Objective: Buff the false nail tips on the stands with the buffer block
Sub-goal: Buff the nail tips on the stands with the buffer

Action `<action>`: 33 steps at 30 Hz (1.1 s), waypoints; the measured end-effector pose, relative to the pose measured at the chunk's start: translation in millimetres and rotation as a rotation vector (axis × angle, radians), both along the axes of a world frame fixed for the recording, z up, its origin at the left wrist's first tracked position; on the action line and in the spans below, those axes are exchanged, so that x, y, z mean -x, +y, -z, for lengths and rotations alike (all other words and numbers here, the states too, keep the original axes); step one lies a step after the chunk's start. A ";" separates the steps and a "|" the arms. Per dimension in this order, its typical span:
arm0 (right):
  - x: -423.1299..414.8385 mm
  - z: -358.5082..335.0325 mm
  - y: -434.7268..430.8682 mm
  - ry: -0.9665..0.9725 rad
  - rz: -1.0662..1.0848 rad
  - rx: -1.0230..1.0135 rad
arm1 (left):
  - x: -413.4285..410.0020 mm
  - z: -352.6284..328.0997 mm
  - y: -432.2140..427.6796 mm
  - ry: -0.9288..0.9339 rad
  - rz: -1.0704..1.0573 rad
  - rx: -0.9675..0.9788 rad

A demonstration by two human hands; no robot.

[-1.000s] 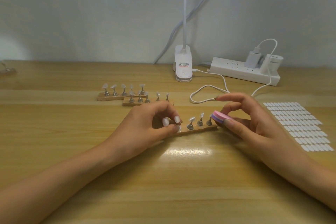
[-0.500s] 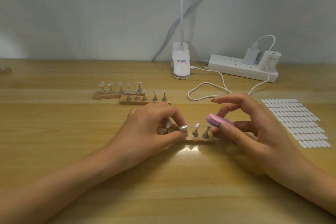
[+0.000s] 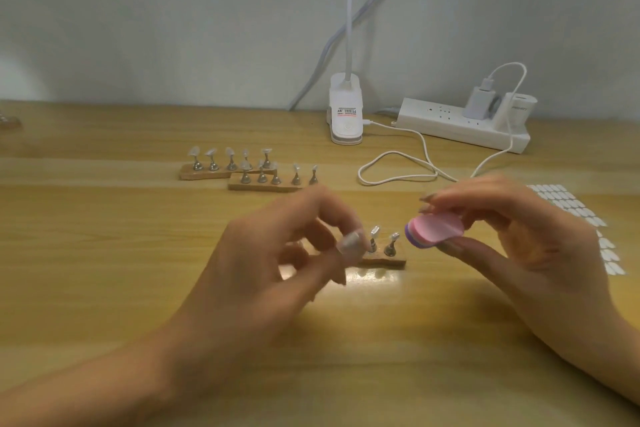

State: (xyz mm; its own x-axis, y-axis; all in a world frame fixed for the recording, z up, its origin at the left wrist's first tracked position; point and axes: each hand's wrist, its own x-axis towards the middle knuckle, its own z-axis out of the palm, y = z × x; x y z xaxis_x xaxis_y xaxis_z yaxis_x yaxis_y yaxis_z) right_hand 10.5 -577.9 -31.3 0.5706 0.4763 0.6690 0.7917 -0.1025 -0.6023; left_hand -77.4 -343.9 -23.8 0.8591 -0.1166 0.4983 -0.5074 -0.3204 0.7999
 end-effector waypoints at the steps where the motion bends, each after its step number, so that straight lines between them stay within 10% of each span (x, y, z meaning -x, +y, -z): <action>1: 2.1 -0.4 0.3 -0.009 -0.024 -0.008 | 2.9 0.7 -2.4 0.116 0.039 0.079; 6: 9.5 -2.5 5.5 -0.014 -0.083 0.001 | -3.5 7.4 -4.5 0.369 0.133 0.205; 33: 13.7 -6.1 13.6 -0.167 -0.039 0.189 | -9.9 11.7 -3.5 0.418 0.181 0.064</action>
